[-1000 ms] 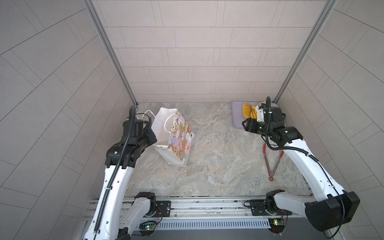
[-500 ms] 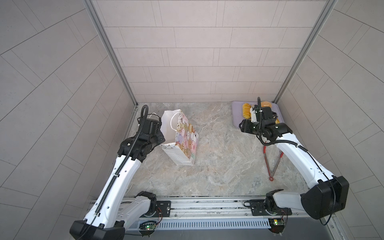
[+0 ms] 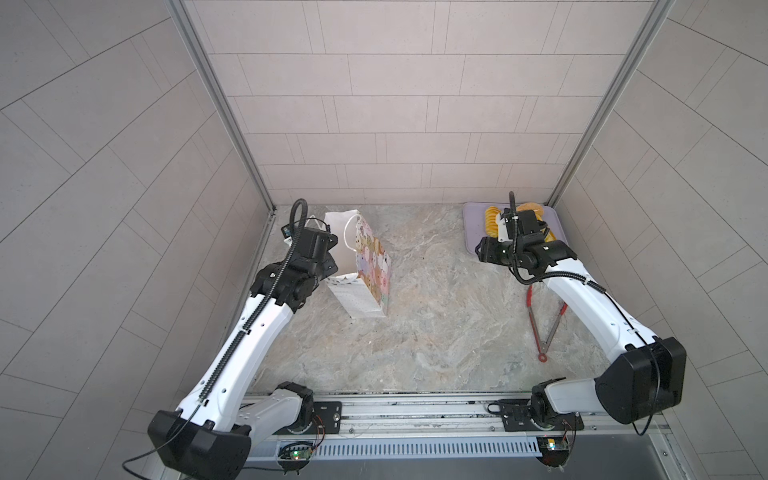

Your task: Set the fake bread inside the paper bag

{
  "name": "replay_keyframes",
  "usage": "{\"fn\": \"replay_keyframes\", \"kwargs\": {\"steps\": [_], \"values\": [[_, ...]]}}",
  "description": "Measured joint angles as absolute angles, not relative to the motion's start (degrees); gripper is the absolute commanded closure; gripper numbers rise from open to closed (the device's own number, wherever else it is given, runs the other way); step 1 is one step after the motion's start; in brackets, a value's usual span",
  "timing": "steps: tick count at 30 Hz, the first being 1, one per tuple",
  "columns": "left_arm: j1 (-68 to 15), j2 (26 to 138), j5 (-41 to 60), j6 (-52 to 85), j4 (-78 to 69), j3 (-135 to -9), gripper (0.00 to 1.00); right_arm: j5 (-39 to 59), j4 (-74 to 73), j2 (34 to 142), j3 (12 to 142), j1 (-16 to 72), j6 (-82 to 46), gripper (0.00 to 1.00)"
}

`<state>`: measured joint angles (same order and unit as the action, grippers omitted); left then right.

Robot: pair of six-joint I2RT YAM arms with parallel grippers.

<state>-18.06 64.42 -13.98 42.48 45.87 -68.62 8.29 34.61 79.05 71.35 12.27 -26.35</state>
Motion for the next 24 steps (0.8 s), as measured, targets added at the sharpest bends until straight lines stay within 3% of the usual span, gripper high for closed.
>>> {"fn": "replay_keyframes", "kwargs": {"steps": [7,10,14,16,19,24], "values": [[-19.38,65.8,-12.38,44.21,43.7,-68.75,0.76,8.29,34.5,80.51,71.64,12.27,-25.91,0.35],[-19.55,66.08,-10.79,45.32,42.96,-68.75,0.44,8.29,34.48,80.79,71.77,12.27,-25.82,0.33],[-19.79,66.19,-8.8,46.33,42.57,-68.82,0.15,8.29,34.48,80.99,71.77,12.27,-25.52,0.25],[-19.79,66.08,-8.12,46.37,42.65,-68.97,0.07,8.29,34.37,80.99,71.77,12.27,-25.17,0.15],[-19.81,65.43,-7.62,46.17,43.22,-69.63,0.03,7.62,33.89,80.95,71.77,12.27,-24.36,0.01],[-19.81,61.82,-6.44,44.38,43.55,-72.31,0.03,6.79,33.26,80.25,71.81,11.94,-23.92,0.01]]}}
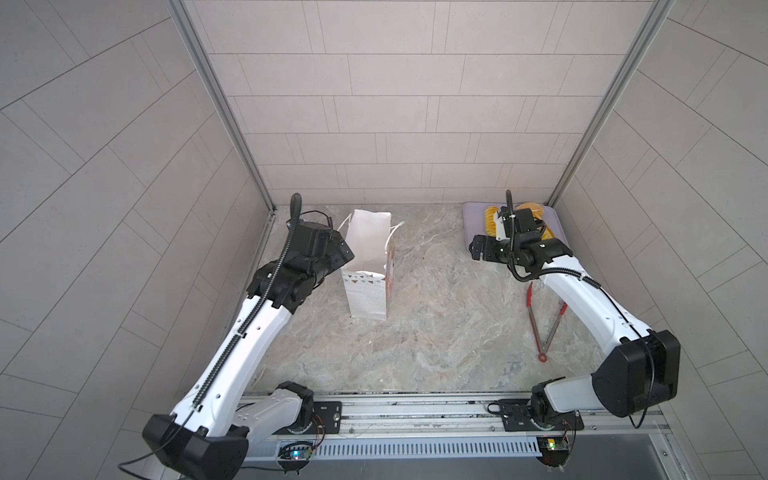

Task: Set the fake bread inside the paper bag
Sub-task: 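Reach the right gripper to the lilac tray's rim while the left gripper withdraws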

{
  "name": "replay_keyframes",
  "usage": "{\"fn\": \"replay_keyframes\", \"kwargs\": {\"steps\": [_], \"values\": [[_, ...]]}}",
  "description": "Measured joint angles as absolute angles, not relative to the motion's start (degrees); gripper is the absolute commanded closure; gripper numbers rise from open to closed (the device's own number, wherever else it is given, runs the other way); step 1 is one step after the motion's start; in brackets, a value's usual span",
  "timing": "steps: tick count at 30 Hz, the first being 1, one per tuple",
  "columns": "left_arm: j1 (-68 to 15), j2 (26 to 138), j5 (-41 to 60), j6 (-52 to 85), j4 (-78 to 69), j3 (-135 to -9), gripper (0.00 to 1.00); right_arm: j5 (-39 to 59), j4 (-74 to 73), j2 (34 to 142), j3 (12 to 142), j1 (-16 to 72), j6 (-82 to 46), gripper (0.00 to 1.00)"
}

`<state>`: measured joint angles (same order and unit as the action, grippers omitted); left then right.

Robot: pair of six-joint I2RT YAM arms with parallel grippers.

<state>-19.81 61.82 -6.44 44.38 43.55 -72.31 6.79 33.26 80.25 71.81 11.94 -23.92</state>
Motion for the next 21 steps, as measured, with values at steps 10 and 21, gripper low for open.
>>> {"fn": "replay_keyframes", "kwargs": {"steps": [10,21], "values": [[-17.67,54.46,-12.12,29.45,46.26,-82.06,0.01,7.16,33.28,86.63,80.86,11.62,-23.44,0.35],[12.14,72.16,13.96,34.02,34.57,-73.25,0.04,5.76,35.9,102.78,95.57,11.62,-23.38,0.47]]}}
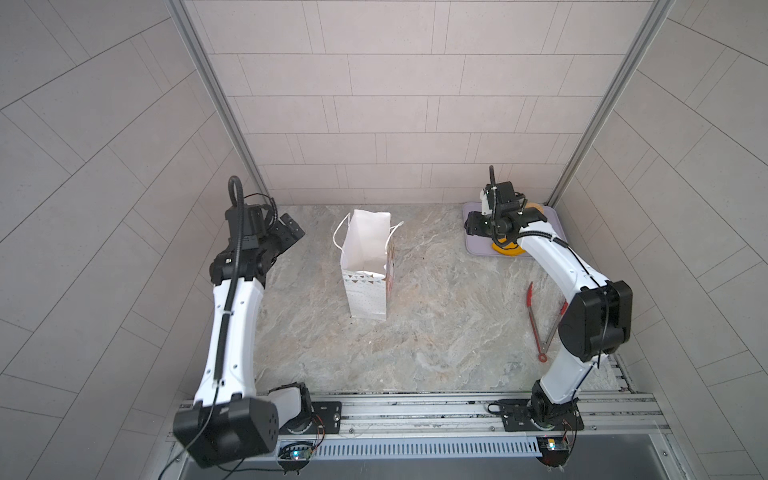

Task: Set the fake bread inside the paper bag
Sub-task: 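Reach the right gripper to the lilac tray's rim while the left gripper withdraws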

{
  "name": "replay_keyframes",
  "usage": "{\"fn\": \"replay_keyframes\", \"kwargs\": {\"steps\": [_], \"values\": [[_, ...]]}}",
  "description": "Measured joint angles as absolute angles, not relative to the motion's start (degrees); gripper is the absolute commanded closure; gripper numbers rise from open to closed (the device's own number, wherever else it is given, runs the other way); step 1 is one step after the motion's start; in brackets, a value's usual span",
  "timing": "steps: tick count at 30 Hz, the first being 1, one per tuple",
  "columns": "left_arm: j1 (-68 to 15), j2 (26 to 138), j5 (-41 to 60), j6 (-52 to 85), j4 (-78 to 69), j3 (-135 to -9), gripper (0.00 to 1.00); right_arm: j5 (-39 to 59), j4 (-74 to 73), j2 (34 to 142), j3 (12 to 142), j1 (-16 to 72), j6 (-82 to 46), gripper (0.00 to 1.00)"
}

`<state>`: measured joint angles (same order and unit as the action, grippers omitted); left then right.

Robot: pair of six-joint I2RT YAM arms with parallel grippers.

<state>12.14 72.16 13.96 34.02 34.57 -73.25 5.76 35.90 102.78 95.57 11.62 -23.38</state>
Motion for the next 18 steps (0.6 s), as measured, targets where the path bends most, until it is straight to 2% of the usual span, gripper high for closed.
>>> {"fn": "replay_keyframes", "kwargs": {"steps": [4,18], "values": [[14.46,76.97,19.84,37.06,30.04,-67.11,0.04,4.47,37.93,110.17,101.82,11.62,-23.05,0.52],[15.0,77.12,27.07,38.98,21.52,-58.76,0.05,1.21,44.53,129.75,117.36,11.46,-22.68,0.56]]}}
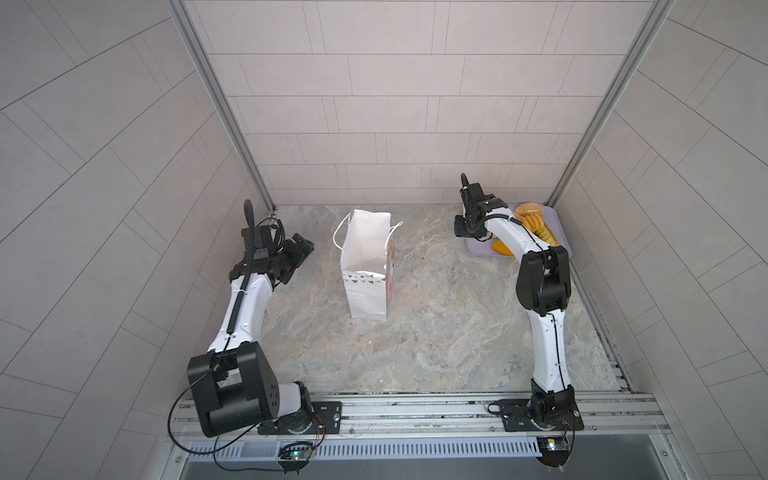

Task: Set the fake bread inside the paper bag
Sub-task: 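Reach the right gripper to the lilac tray's rim while the left gripper withdraws, then grip the tray rim with the right gripper and drag it toward the bag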

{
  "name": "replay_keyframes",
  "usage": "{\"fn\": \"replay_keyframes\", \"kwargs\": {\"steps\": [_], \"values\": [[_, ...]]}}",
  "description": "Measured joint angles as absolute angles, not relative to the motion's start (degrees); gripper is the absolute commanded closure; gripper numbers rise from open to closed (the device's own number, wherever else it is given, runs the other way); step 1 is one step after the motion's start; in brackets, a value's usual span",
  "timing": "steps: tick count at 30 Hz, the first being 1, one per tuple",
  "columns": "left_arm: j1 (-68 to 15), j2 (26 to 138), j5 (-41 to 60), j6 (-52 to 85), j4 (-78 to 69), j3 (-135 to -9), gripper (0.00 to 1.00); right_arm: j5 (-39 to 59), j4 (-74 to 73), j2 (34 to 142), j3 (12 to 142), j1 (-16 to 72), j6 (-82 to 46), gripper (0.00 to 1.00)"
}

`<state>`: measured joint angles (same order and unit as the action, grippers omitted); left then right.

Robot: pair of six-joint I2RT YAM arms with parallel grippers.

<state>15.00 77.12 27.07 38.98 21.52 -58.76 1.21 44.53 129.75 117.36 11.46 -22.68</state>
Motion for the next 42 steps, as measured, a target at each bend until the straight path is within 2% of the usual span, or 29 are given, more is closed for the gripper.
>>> {"fn": "replay_keyframes", "kwargs": {"steps": [5,11,19,31,36,42], "values": [[15.0,77.12,28.45,38.98,20.84,-57.43,0.06,0.99,45.74,132.46,119.09,10.7,-22.68,0.57],[15.0,77.12,30.7,39.0,20.18,-56.86,0.08,1.06,46.17,134.54,120.57,9.45,-22.79,0.64],[15.0,77.12,32.49,39.7,19.7,-56.1,0.11,1.72,46.96,138.37,121.64,8.67,-23.38,0.66],[15.0,77.03,33.43,40.38,19.38,-55.51,0.12,2.17,48.95,139.83,123.33,8.95,-24.25,0.99],[15.0,76.44,33.45,40.51,19.09,-54.92,0.12,0.95,48.47,139.48,122.41,9.58,-24.51,1.0],[15.0,75.35,33.58,40.51,19.07,-54.5,0.12,0.34,44.18,134.37,113.06,11.81,-25.96,1.0]]}}
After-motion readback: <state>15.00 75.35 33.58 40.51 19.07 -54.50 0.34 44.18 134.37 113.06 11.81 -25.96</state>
